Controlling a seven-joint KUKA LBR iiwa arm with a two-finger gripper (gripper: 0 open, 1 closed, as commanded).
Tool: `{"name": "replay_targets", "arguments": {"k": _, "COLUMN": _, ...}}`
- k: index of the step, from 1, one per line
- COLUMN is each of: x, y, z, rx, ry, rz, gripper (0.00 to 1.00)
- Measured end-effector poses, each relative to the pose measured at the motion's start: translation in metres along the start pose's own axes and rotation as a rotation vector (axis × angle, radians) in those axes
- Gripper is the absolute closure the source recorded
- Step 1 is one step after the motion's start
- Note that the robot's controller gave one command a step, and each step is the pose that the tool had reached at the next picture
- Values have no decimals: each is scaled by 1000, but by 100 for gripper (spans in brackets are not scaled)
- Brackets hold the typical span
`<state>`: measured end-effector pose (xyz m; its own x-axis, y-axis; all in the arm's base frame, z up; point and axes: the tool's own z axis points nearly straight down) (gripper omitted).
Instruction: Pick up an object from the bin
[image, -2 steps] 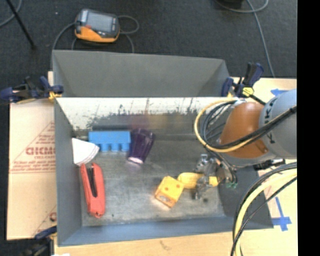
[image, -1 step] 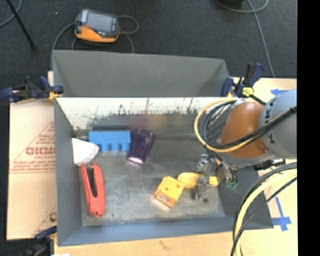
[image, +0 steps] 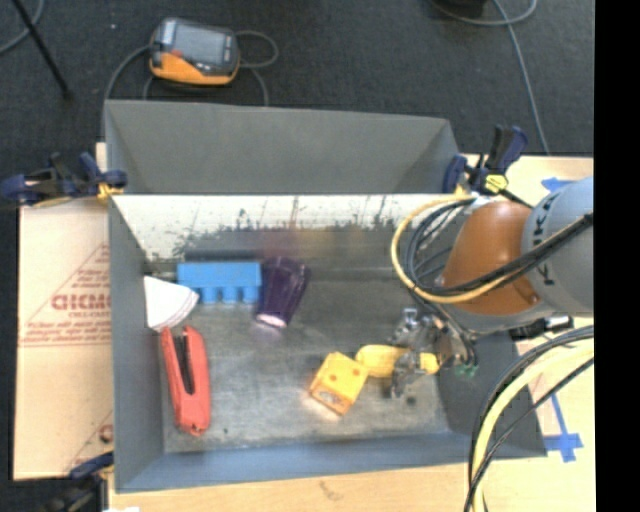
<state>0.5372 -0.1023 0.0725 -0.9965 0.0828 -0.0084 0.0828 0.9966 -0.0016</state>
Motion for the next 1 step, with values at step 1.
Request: {"name": "replay_targets", "arguments": {"k": 1, "x": 2, "y": 0, "z": -21, "rx": -2, "ry": 11, "rz": -1, "gripper": 100}}
